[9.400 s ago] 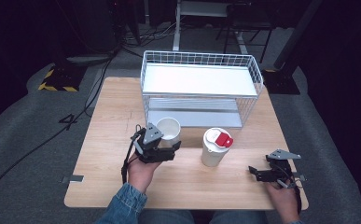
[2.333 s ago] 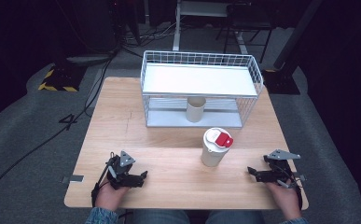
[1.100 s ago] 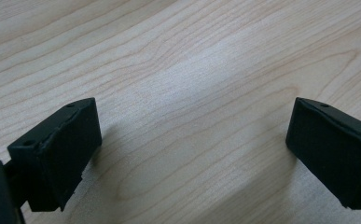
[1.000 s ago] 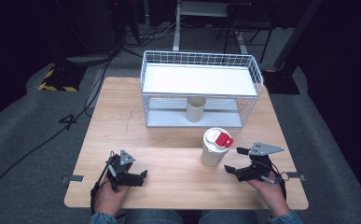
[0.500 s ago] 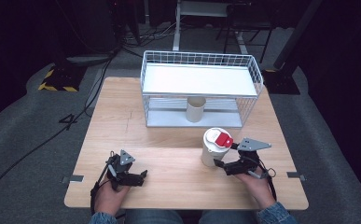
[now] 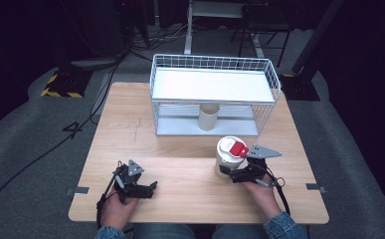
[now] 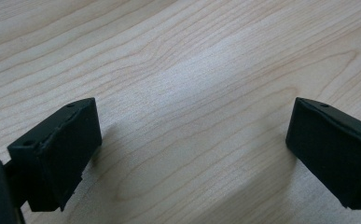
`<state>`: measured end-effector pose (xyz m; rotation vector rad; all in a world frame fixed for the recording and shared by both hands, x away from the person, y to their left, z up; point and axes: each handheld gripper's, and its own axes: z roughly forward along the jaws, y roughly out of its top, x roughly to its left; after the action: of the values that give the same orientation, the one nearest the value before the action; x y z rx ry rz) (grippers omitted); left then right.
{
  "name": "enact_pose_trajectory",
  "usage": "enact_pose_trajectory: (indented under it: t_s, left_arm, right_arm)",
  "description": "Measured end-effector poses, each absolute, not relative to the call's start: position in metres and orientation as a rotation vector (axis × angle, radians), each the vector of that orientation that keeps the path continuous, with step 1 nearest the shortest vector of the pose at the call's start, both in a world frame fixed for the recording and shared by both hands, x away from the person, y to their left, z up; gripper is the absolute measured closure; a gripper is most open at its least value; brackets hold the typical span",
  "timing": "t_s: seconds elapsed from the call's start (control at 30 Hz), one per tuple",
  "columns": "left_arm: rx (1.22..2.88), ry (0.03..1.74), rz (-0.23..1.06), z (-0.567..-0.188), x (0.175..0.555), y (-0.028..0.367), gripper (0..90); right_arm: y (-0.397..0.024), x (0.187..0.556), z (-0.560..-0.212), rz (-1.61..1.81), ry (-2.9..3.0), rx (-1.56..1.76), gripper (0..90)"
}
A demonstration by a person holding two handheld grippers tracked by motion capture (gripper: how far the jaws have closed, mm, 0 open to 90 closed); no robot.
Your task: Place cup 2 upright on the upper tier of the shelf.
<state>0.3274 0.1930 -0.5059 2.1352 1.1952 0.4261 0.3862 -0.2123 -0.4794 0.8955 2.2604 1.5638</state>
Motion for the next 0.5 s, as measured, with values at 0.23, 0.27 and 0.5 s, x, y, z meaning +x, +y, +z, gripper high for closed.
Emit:
enact_pose_trajectory:
  t_s: [0.23,0.27,0.5]
  left_arm:
    - [2.135,1.195,0.426,-0.5059,0.3274,0.1930,3.9]
    - [2.135,1.195,0.425,-0.5059,0.3274,0.1930,3.9]
    - [2.136,1.196,0.426,-0.5058,0.3273,0.1930,3.9]
  right_arm:
    - [-0.2071,0.3858,-0.4803,1.575,2.216,0.888,6.3]
    - [-0.2067,0.3857,-0.4803,1.577,2.210,0.887,6.2]
    - [-0.2052,0.3842,-0.4797,1.581,2.183,0.892,6.7]
